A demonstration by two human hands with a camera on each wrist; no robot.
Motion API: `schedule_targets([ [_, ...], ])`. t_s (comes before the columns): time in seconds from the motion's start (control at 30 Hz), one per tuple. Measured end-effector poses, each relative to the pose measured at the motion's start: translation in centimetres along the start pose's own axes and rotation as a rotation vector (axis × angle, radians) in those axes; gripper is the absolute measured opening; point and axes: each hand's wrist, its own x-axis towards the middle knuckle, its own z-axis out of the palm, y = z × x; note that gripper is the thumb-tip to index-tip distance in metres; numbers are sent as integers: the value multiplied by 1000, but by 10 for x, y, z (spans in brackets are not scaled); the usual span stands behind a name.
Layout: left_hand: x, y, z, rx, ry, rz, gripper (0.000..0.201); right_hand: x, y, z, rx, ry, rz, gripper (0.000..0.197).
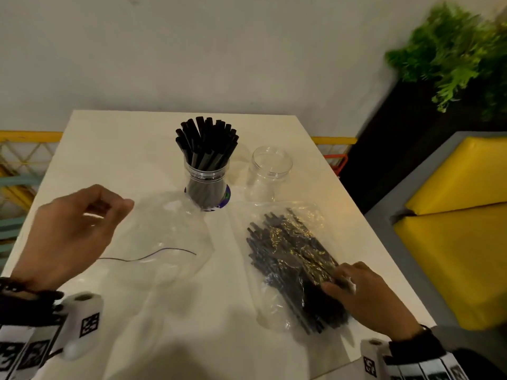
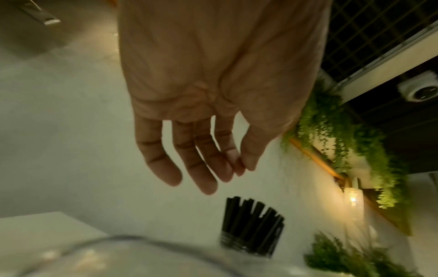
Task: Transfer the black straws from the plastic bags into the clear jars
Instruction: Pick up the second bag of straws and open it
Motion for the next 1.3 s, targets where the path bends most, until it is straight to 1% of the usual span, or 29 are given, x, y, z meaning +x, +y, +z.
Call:
schedule_targets([
  [0.07,-16,32,9,-18,-53,60,24,5,-5,5,-31,-68,-11,77],
  [0.1,-25,48,15,-29,-65,77,19,8,-8,9,-62,-79,-24,94],
  [0.13,-34,63,21,-45,-71,81,18,11,-10,12,-105,-82,-38,107],
  [0.17,-42,76,28,-63,-82,79,20,15,-10,14,-134,-74,-47,114],
  [0.2,-49,89,36,-78,-104,85,23,19,-9,15,-125,-53,-38,114],
  [0.27,-58,108,55,-104,-170,100,27,36,-1,13,-32,15,5,104],
  [0.33,-59,117,83,-104,-267,79,27,56,11,7,-8,55,41,94],
  [0.4,-51,117,120,18,-366,22,24,75,23,4,-55,26,45,88],
  [0.43,-45,114,141,93,-393,-23,26,82,27,4,-70,-6,36,88],
  [0.47,-38,110,160,149,-408,-86,31,89,31,4,-70,-31,19,89],
  [0.53,-25,99,195,176,-432,-259,52,98,36,6,-26,-69,-6,96],
  [0.6,-14,92,217,77,-446,-446,81,105,38,4,111,-90,-21,105],
  [0.63,-9,91,223,-13,-432,-524,91,106,38,2,200,-100,-25,107],
  [0.67,-6,90,226,-117,-403,-597,93,106,38,1,277,-107,-34,106],
  [0.7,-4,91,227,-223,-373,-653,85,106,39,0,333,-119,-32,100],
  [0.73,-4,93,225,-314,-363,-685,71,104,39,-2,373,-127,-48,89],
  [0.77,-6,95,221,-382,-368,-703,57,103,41,-2,410,-123,-62,71],
  [0.8,-9,98,217,-448,-368,-708,48,100,43,-5,466,-111,-96,51],
  [0.83,-14,102,212,-501,-366,-695,41,97,44,-10,535,-119,-128,37],
  [0.87,-18,107,207,-548,-358,-656,37,92,43,-18,625,-139,-160,34],
  [0.9,-21,115,200,-590,-359,-612,36,87,41,-27,718,-171,-171,35],
  [0.93,-23,124,193,-642,-350,-570,36,80,37,-37,793,-196,-181,31],
  [1.0,-26,144,176,-732,-326,-473,29,68,26,-57,872,-185,-241,15],
  [1.03,-27,157,166,-763,-308,-408,33,64,22,-66,878,-144,-278,10],
  [1.1,-24,179,147,-801,-269,-289,41,56,12,-86,862,-15,-354,13],
  [1.13,-22,192,137,-802,-253,-228,40,51,7,-97,872,45,-383,14],
  [1.23,-22,214,118,-737,-173,-67,31,45,0,-114,903,173,-403,11],
  [1.27,-24,217,117,-711,-128,-44,26,44,0,-114,829,224,-386,11],
  [1.3,-27,215,120,-681,-82,-36,22,45,1,-109,714,298,-346,16],
])
